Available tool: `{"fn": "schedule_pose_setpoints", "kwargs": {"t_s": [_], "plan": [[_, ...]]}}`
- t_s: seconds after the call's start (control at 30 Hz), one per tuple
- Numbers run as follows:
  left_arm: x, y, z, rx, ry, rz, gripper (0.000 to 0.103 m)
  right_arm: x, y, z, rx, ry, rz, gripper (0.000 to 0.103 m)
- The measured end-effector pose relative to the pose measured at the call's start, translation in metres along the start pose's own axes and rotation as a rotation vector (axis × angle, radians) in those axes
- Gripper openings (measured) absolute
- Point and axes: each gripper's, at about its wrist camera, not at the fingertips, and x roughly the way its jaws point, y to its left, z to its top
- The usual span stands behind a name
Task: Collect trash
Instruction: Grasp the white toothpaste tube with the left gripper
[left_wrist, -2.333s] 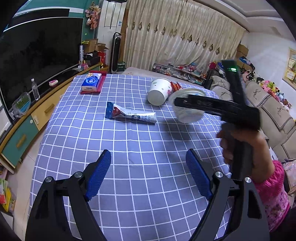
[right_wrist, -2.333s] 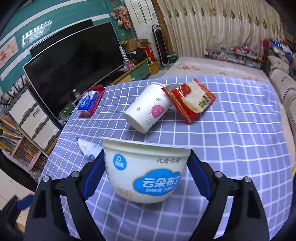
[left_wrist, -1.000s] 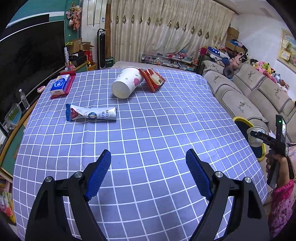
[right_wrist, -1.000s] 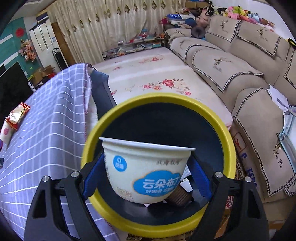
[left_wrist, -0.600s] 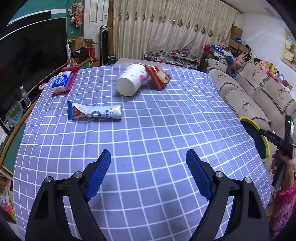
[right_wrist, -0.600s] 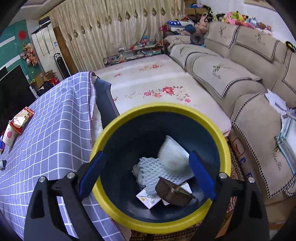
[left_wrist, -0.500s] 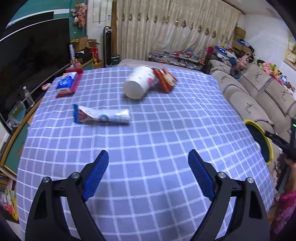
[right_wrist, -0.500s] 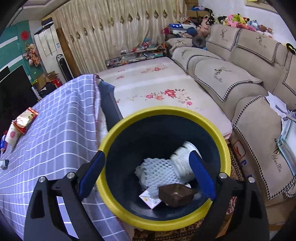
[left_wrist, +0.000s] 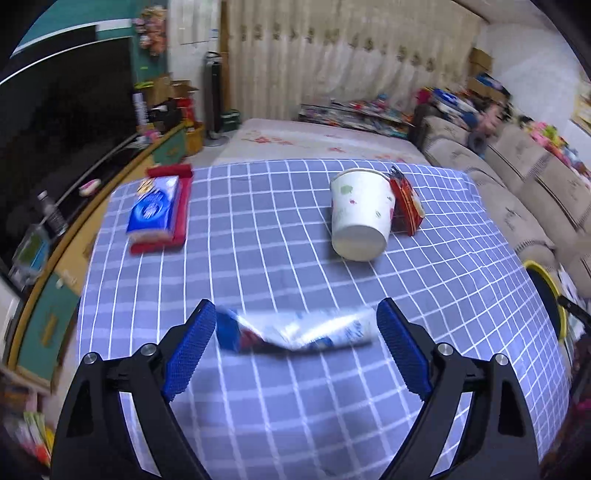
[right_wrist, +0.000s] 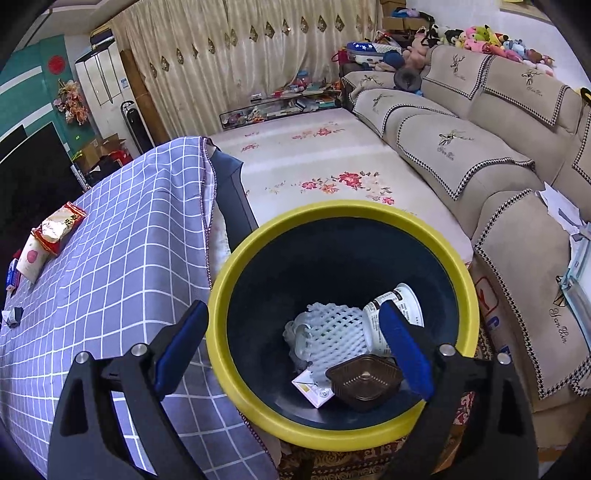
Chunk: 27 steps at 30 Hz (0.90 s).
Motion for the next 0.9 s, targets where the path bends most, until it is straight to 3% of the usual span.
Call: {"fn": "schedule_pose_setpoints", "kwargs": {"t_s": [0.13, 0.37, 0.5, 0.6, 0.67, 0.73, 0.8, 0.9], "plan": [[0.029, 0.018, 0.014, 0.072, 0.064, -0.088, 0.088, 0.001, 0.005, -0.001, 0.004, 0.0, 0.009, 0.089], [0.052, 0.032, 0.002, 0.06, 0.153, -0.217, 0.088, 0.001, 0.012, 0.001, -0.009, 0.006, 0.009, 0.089], [0.031, 0.009, -0.016, 0.074, 0.169, -0.344, 0.088, 0.002, 0.018, 0.003, -0.019, 0.008, 0.021, 0.089], [0.011, -0.026, -0.029, 0.146, 0.185, -0.437, 0.088, 0.005, 0.026, 0.003, -0.043, 0.016, 0.029, 0.089], [0.001, -0.05, -0.035, 0.225, 0.177, -0.413, 0.088, 0.004, 0.03, 0.004, -0.064, 0.013, 0.024, 0.089], [-0.002, -0.069, -0.033, 0.303, 0.16, -0.334, 0.088, 0.001, 0.029, 0.005, -0.051, 0.006, 0.035, 0.089], [0.004, -0.074, -0.026, 0.311, 0.159, -0.293, 0.088, -0.002, 0.026, 0.006, -0.035, -0.003, 0.047, 0.089], [0.019, -0.069, -0.015, 0.276, 0.204, -0.293, 0.088, -0.008, 0.022, 0.005, -0.031, -0.012, 0.047, 0.089]]}}
